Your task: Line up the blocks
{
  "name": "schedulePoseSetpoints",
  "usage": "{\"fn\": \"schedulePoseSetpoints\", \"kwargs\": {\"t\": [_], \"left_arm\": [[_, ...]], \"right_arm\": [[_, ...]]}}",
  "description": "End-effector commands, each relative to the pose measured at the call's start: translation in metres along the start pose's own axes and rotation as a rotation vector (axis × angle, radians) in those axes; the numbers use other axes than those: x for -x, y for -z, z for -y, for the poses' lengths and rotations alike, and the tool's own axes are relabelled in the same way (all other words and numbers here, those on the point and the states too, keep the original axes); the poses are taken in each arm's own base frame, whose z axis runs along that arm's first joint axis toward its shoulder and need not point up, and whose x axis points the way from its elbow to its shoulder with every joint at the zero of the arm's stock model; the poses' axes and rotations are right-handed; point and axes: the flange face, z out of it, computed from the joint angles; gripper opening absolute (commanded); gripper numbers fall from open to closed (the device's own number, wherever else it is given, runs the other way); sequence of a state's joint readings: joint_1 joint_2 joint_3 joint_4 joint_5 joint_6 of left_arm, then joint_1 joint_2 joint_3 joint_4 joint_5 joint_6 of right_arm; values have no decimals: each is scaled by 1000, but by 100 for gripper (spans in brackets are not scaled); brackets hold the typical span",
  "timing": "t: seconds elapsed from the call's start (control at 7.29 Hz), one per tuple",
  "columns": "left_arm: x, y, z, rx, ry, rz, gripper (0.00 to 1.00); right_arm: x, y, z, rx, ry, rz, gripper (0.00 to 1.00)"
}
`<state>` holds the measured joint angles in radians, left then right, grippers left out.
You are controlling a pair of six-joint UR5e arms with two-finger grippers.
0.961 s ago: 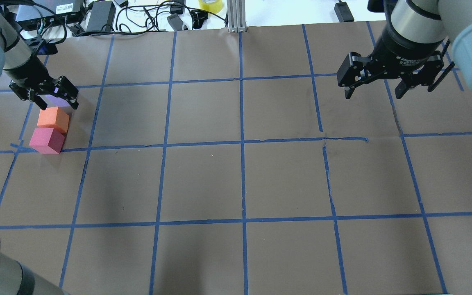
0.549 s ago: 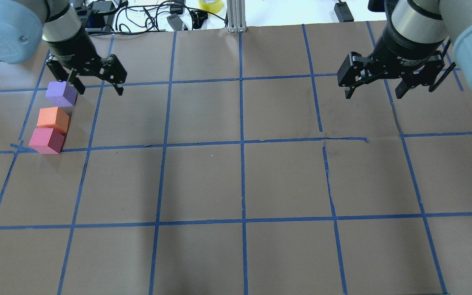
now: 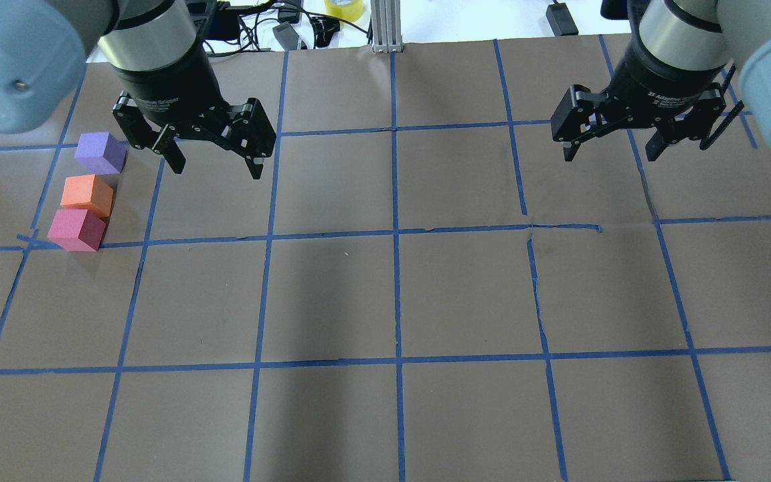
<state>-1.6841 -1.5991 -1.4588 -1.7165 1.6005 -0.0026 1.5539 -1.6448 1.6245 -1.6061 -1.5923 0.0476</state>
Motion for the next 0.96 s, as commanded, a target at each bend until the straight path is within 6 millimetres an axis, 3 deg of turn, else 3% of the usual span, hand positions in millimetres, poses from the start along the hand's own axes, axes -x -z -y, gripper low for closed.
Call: {"fn": "schedulePoseSetpoints", "kwargs": {"t": [0.0,0.14,0.27,0.55,0.82], "left_arm": [[53,16,-3,-30,76,13,100],[71,25,-6,-51,112,5,100],[78,33,-9,-83,125,10,100],[78,36,-2,-165,130,5,100],[74,32,-7,-147,123,-1,100]], "right_arm": [[0,0,0,0,0,0,100],[0,0,-1,0,0,0,100],[0,-2,0,3,0,0,100],[0,-2,0,3,0,0,100],[0,-2,0,3,0,0,100]]}}
